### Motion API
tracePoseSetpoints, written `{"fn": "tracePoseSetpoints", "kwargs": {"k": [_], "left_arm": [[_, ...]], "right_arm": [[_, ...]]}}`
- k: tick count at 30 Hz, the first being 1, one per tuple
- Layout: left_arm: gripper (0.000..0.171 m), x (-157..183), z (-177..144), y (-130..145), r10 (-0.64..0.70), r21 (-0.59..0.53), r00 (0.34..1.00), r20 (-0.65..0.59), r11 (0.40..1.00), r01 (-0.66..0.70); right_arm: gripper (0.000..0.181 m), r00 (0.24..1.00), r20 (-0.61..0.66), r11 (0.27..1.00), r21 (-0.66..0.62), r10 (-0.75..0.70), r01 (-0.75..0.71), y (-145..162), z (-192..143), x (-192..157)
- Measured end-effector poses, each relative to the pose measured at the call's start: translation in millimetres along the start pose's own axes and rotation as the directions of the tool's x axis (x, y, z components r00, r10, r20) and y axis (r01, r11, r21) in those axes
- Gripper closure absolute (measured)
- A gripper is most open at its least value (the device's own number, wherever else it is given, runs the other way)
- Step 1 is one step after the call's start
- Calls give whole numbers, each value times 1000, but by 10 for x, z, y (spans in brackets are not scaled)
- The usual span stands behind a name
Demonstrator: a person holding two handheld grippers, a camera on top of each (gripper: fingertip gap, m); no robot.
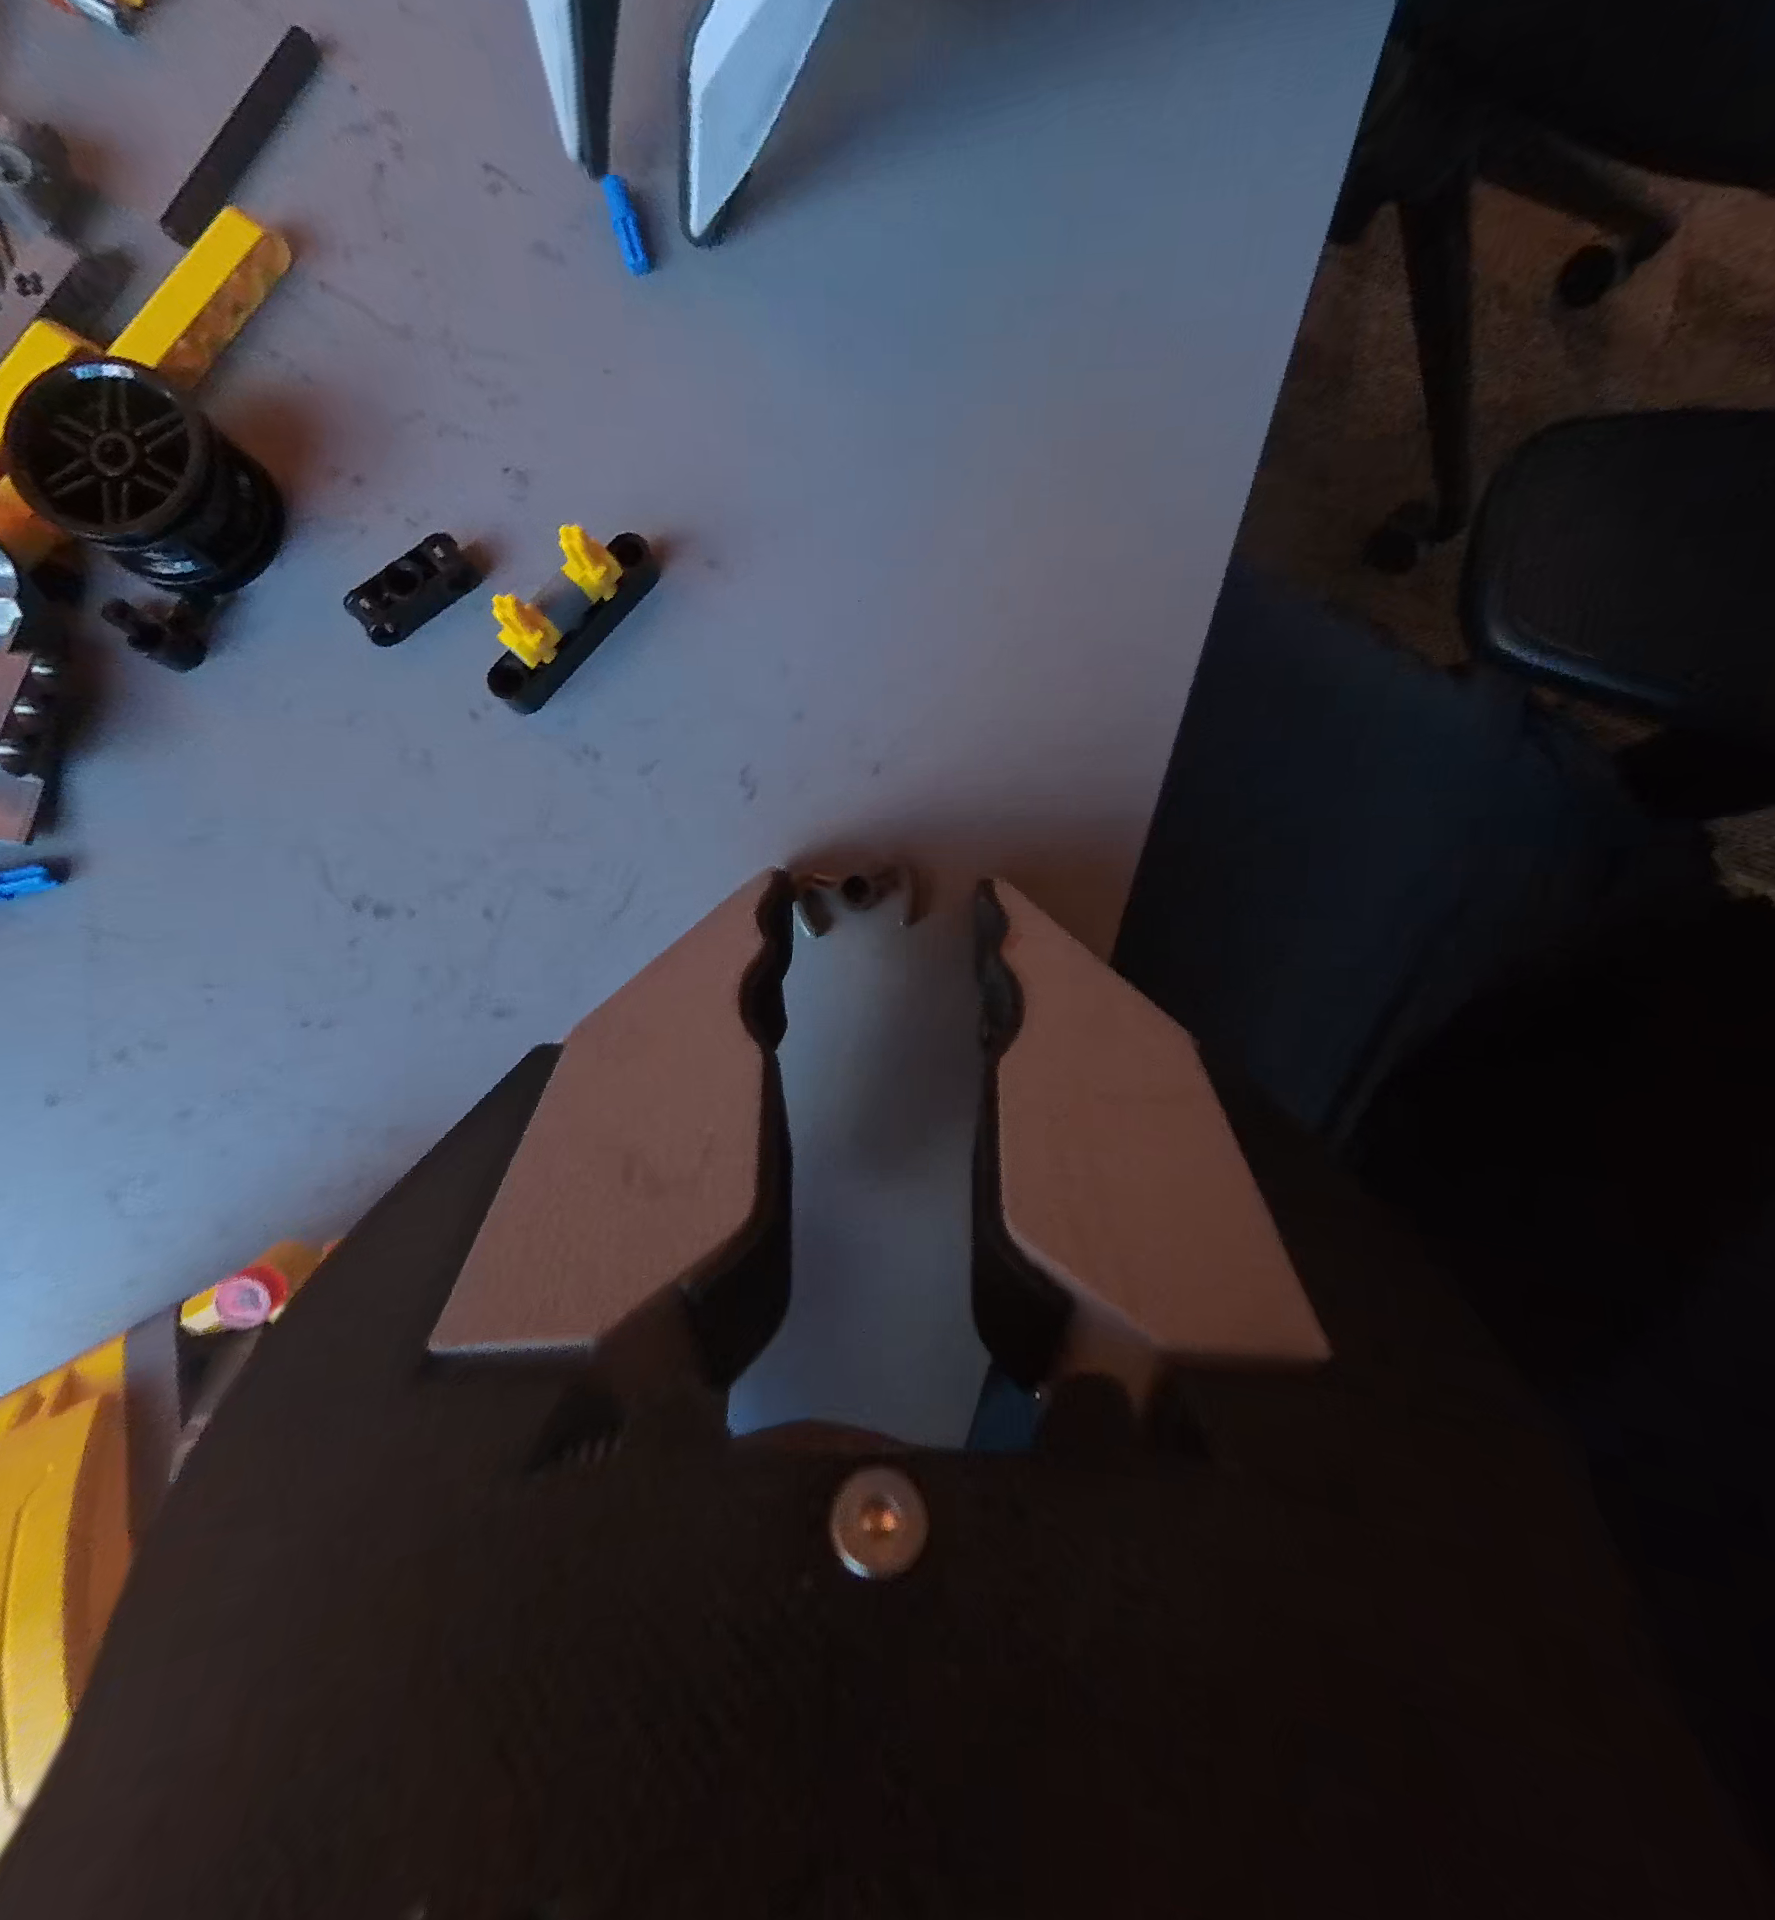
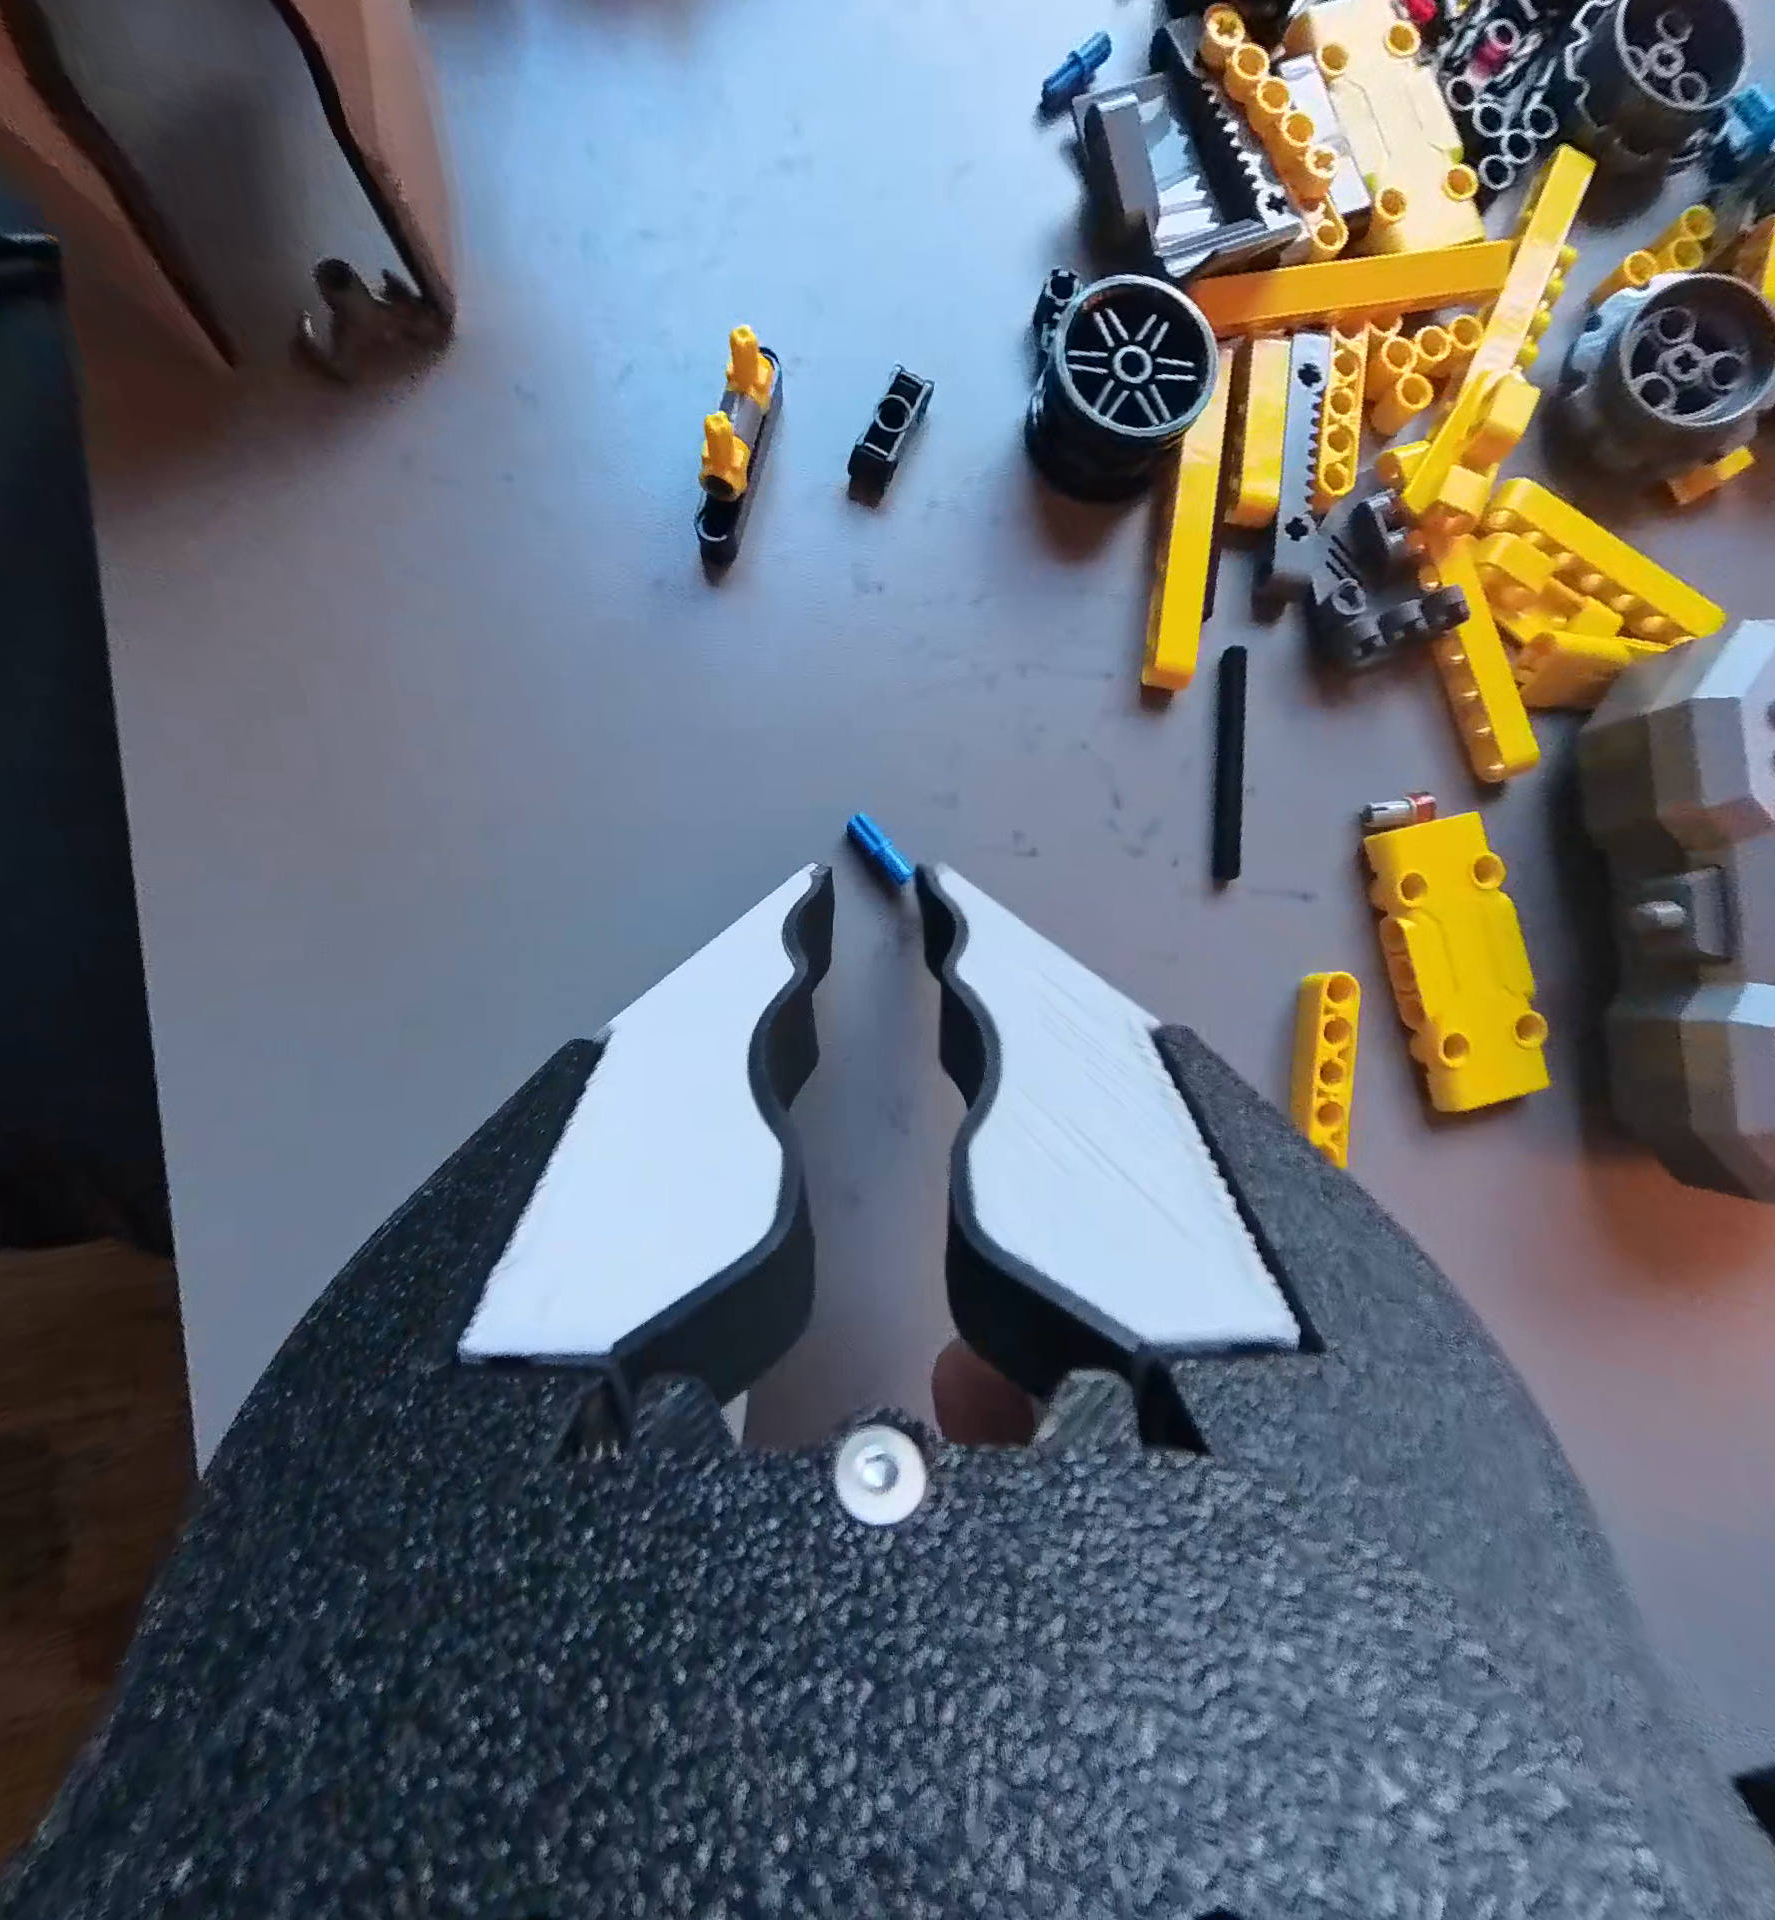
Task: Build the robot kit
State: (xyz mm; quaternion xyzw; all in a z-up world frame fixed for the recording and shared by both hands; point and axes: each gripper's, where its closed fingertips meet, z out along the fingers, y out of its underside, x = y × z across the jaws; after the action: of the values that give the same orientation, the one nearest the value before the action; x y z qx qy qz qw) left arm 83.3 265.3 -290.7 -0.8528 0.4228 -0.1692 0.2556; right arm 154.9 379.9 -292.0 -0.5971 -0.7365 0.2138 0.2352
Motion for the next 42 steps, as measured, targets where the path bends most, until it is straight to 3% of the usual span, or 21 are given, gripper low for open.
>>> {"fn": "tracePoseSetpoints", "kwargs": {"k": [3, 13, 17, 22, 29, 34, 42], "left_arm": [[142, -3, 5, -4, 21, -6, 1000, -11, 1000, -21], [144, 43, 48, -41, 145, -20, 988, -49, 989, -146], [136, 68, 37, -20, 177, -23, 983, -45, 984, -178], [133, 101, -68, -71, 175, 52, 984, -26, 983, -173], [148, 114, -172, -143, 244, 96, 969, 49, 964, -247], [164, 121, -207, -163, 285, 113, 951, 118, 948, -298], [169, 154, -229, -193, 272, 144, 955, 122, 947, -288]], "right_arm": [[174, 999, 46, 1000, 6, 15, -15, 2, 7, -48], [178, 998, 37, 999, 5, 46, -46, -29, 24, -96], [178, 1000, 24, 999, 41, 12, -13, -169, 43, -275], [178, 997, 39, 993, 100, -73, 69, -467, 80, -673], [178, 987, 91, 981, 156, -132, 117, -856, 75, -948], [178, 984, 98, 981, 146, -145, 130, -916, 125, -996], [178, 985, 122, 981, 164, -122, 101, -934, 139, -1062]]}}
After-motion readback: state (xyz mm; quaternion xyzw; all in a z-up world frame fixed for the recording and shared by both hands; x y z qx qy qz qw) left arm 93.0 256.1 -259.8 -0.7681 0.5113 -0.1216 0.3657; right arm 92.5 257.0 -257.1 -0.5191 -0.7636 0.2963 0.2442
